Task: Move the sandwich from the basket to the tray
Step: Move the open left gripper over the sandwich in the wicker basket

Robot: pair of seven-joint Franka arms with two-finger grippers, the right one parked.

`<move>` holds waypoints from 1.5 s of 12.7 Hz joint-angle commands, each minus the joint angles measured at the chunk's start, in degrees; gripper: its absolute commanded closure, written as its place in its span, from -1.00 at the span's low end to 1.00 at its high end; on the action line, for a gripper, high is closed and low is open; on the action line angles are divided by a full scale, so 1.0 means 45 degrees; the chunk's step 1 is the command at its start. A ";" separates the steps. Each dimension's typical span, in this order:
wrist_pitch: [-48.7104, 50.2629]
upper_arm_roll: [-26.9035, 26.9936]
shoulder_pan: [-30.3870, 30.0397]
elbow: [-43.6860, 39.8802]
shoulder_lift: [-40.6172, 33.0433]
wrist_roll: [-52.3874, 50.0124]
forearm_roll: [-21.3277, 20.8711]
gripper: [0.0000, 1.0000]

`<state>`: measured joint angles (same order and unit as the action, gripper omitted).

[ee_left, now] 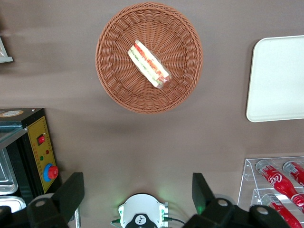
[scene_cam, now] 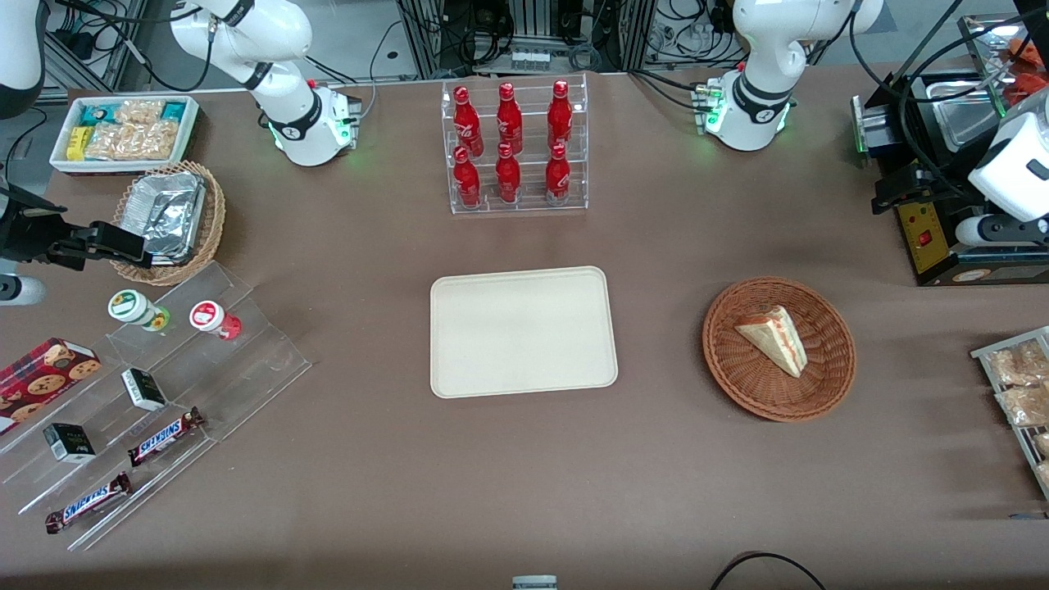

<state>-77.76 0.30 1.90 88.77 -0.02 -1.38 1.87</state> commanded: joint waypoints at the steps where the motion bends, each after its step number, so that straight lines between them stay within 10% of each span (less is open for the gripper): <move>1: 0.0210 0.0167 0.0124 -0.0214 0.0043 0.0130 -0.0083 -1.00; 19: -0.7991 0.0128 0.0261 0.5996 0.0608 -0.1331 -0.0064 -1.00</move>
<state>-110.42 0.59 2.12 113.77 2.45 -4.24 1.88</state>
